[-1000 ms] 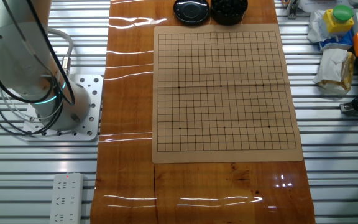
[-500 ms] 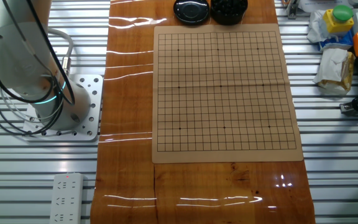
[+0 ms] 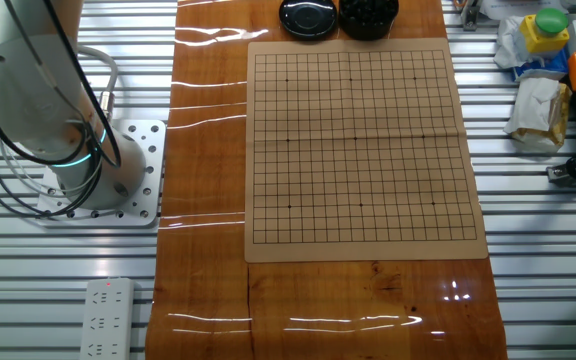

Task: Play the first move as black on the 3-4 point in the upper right corner of the Go board

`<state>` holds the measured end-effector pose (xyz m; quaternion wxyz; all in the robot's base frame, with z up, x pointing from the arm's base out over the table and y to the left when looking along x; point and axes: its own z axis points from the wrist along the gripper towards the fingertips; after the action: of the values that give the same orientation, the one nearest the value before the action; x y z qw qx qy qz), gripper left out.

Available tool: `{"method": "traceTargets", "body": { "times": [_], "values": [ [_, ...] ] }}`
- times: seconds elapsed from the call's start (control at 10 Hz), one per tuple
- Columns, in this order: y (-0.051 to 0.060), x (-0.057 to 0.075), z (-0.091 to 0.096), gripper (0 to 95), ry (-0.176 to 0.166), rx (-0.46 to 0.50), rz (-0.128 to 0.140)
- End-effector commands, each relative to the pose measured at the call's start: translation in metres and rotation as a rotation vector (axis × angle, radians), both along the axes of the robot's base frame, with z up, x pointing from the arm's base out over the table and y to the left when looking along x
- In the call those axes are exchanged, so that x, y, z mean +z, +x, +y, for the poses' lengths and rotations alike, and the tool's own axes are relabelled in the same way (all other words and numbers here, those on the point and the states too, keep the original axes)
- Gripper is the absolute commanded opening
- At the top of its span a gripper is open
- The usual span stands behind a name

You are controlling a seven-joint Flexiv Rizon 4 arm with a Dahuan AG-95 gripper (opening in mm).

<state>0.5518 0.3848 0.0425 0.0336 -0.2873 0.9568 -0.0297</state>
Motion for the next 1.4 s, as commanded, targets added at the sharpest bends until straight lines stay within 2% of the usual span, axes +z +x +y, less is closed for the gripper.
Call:
{"method": "traceTargets", "body": {
  "times": [0.1,0.3,0.7,1.0,1.1,1.4],
  "values": [
    [-0.001,0.007,-0.001,0.0,-0.003,-0.048,0.005],
    [0.000,0.009,-0.004,0.0,0.007,-0.121,0.003],
    [0.005,0.015,-0.020,0.0,0.052,-0.310,0.003],
    [0.007,0.018,-0.028,0.0,0.057,-0.423,0.004],
    [0.008,0.018,-0.030,0.0,0.064,-0.501,0.003],
    [0.008,0.019,-0.030,0.0,0.067,-0.646,0.008]
  ]
}}
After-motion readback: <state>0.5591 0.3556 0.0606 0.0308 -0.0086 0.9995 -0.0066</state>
